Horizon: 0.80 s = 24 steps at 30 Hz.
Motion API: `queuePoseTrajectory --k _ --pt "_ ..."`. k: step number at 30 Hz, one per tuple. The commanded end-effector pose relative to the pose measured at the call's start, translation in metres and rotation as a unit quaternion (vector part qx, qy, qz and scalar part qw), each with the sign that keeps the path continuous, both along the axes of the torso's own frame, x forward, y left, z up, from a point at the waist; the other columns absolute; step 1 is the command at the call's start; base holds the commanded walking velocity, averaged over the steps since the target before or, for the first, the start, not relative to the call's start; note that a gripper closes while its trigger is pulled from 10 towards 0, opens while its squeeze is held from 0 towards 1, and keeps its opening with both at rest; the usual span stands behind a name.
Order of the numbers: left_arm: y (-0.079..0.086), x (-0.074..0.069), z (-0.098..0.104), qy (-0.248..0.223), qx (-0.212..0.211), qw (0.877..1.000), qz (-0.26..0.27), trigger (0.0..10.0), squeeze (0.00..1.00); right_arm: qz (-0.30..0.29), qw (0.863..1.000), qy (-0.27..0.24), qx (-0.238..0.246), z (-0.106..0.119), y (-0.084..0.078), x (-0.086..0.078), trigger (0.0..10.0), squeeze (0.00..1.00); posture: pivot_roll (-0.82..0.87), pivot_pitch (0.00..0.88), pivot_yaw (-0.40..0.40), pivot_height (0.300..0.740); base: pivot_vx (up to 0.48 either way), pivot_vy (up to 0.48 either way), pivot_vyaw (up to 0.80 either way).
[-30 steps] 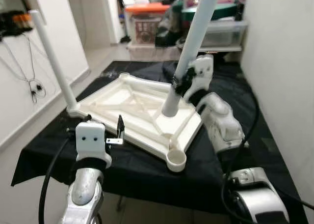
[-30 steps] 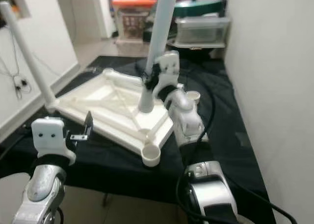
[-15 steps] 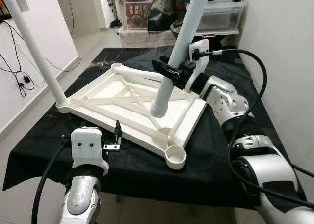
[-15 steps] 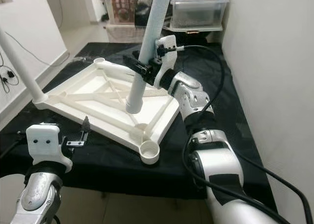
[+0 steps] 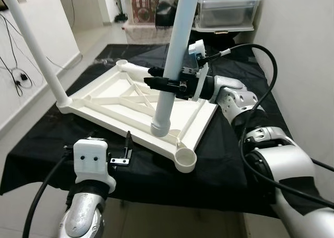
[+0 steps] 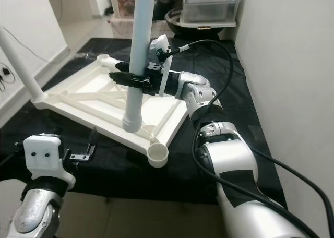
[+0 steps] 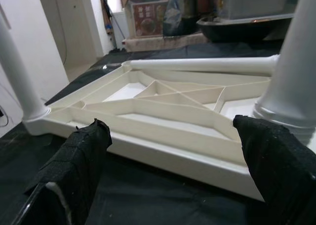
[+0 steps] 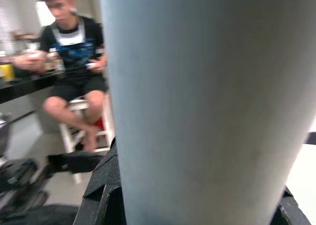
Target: Building children table
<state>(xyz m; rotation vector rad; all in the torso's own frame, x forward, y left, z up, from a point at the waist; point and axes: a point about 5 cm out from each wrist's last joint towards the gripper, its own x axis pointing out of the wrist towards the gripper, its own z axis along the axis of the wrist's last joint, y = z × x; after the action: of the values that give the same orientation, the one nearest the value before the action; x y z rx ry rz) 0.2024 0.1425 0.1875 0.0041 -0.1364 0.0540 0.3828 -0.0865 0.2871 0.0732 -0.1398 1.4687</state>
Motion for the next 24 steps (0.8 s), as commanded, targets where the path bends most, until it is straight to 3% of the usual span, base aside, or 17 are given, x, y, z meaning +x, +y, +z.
queuePoseTrajectory --k 1,4,16,21,22,24 --pt "-0.001 -0.007 -0.001 0.011 -0.003 1.000 -0.002 10.0 0.00 0.054 0.998 -0.020 0.004 0.013 0.006 -0.005 10.0 0.00 0.06 0.193 0.022 0.740 0.000 0.000 0.00" --pt "-0.003 -0.011 -0.002 0.018 -0.005 1.000 -0.005 10.0 0.00 0.094 0.995 -0.028 0.008 0.015 0.006 -0.009 10.0 0.00 0.07 0.206 0.020 0.740 0.000 0.000 0.00" --pt "-0.001 -0.020 -0.003 0.036 -0.004 0.999 -0.007 10.0 0.00 0.102 0.993 -0.041 -0.031 0.002 -0.010 -0.011 10.0 0.00 0.09 0.232 0.036 0.740 0.000 0.000 0.00" --pt "-0.009 -0.029 -0.005 0.049 -0.009 0.997 -0.054 10.0 0.00 0.091 0.993 -0.047 -0.055 -0.003 -0.023 -0.012 10.0 0.00 0.09 0.233 0.048 0.740 0.000 0.000 0.00" --pt "-0.014 -0.035 -0.004 0.051 -0.005 0.995 -0.085 10.0 0.00 0.088 0.993 -0.049 -0.058 -0.004 -0.026 -0.013 10.0 0.00 0.10 0.229 0.050 0.740 0.000 0.000 0.00" --pt "-0.014 -0.035 -0.004 0.051 -0.005 0.995 -0.085 10.0 0.00 0.088 0.993 -0.049 -0.058 -0.004 -0.026 -0.013 10.0 0.00 0.10 0.229 0.050 0.740 0.000 0.000 0.00"
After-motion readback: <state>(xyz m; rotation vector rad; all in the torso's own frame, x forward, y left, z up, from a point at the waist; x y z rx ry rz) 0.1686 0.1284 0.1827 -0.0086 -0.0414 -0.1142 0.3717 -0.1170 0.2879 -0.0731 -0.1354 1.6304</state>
